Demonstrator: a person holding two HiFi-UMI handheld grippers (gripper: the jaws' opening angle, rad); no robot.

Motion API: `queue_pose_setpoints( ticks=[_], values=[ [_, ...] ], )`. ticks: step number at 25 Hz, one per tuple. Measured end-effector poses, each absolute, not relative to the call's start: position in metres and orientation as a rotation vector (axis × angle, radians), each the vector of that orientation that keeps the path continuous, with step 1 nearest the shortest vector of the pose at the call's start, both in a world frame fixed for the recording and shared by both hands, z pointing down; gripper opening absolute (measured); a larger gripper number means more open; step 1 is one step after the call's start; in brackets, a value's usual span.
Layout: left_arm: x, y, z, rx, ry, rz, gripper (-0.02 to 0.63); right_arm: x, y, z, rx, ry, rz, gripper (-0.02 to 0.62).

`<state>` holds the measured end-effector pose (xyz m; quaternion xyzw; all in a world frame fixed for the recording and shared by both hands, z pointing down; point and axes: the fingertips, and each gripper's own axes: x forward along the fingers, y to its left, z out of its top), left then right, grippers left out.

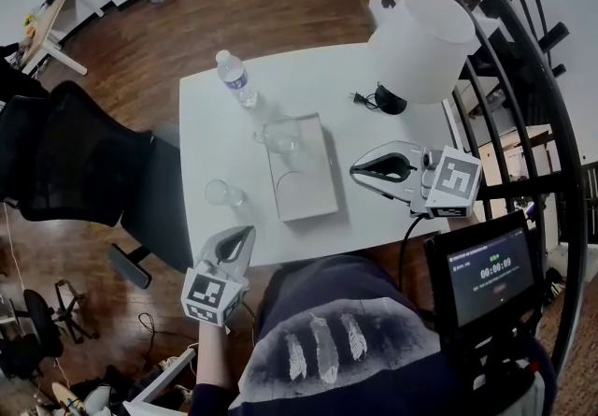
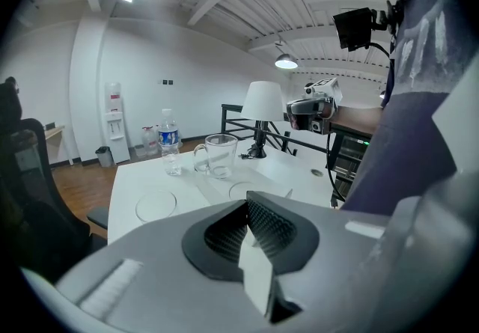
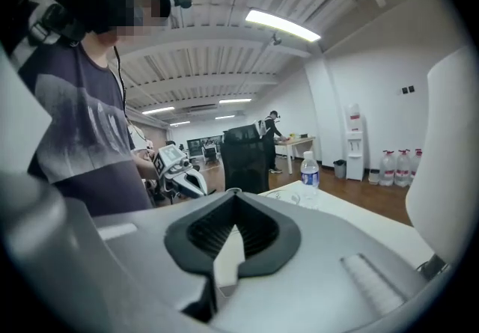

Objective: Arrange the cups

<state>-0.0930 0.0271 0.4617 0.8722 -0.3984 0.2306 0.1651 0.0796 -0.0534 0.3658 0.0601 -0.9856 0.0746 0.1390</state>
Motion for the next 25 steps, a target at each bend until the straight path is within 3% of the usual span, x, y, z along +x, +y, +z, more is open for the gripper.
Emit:
queue_pose_setpoints(
  ticks=[25],
  values=[
    [-0.096, 0.024, 0.460, 2.490, -1.151, 0.680, 0.015, 0.063, -0.018, 0.413, 0.052, -2.801, 0.409, 0.005]
  ],
)
